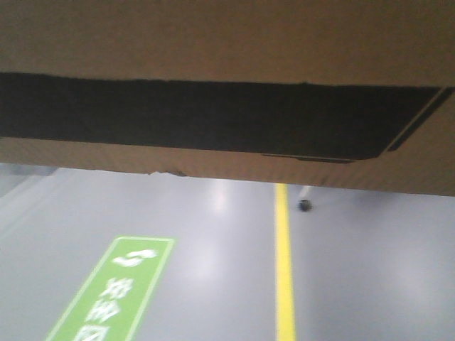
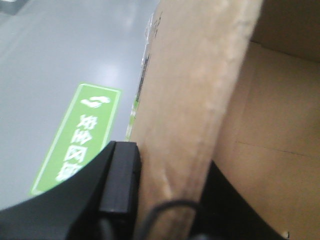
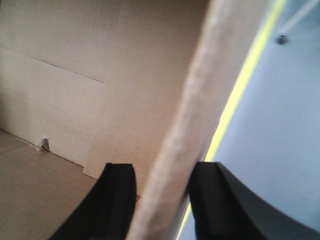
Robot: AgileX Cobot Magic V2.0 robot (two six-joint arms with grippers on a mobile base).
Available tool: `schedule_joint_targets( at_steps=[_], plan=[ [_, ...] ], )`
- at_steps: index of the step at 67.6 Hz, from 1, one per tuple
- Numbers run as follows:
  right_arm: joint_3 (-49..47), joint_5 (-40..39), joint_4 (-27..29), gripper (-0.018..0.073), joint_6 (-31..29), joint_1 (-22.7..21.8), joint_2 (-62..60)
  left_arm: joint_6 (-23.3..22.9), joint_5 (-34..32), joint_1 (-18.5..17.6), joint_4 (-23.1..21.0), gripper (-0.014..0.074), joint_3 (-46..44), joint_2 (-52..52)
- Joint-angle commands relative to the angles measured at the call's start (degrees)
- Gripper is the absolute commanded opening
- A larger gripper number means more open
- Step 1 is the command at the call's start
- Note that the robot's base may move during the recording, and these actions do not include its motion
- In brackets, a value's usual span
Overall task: Grab box from left shelf to table start
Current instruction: 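Carry the box with both grippers while driving toward the white table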
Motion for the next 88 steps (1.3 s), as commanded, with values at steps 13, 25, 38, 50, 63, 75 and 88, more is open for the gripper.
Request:
schedule_joint_targets(
  at_steps=[13,25,38,50,63,75,88],
  plan=[
    [-1.70,-8.81,-3.13,0.0057,-2.20,-0.15,0.76,6.98,-6.50,-1.61,-12.34,-0.0094,-2.33,-0.95],
    [-1.70,-8.81,-3.13,0.0057,-2.20,-0.15,0.76,6.98,-6.50,-1.61,-12.34,-0.0093,-2.33,-0.95],
    [-1.70,-8.81,-3.13,0.0057,-2.20,-0.15,0.76,6.98,-6.50,-1.61,-12.34,-0.0093,-2.33,-0.95],
    [-1.70,-8.81,-3.13,0.0057,-2.20,-0.15,0.76,6.98,-6.50,-1.61,-12.34,-0.0093,-2.33,-0.95],
    [-1.70,-8.81,-3.13,0.0057,-2.20,-0.15,0.76,6.98,-6.50,-1.61,-12.34,-0.0093,-2.33,-0.95],
    [-1.70,-8.86,-3.13,0.0057,-2.20,-0.15,0.76,6.98,-6.50,-1.61,-12.34,-0.0093,-2.33,-0.95],
    [-1.70,-8.86,-3.13,0.0057,-2.20,-0.15,0.76,6.98,-6.50,-1.61,-12.34,-0.0093,-2.33,-0.95]
  ],
)
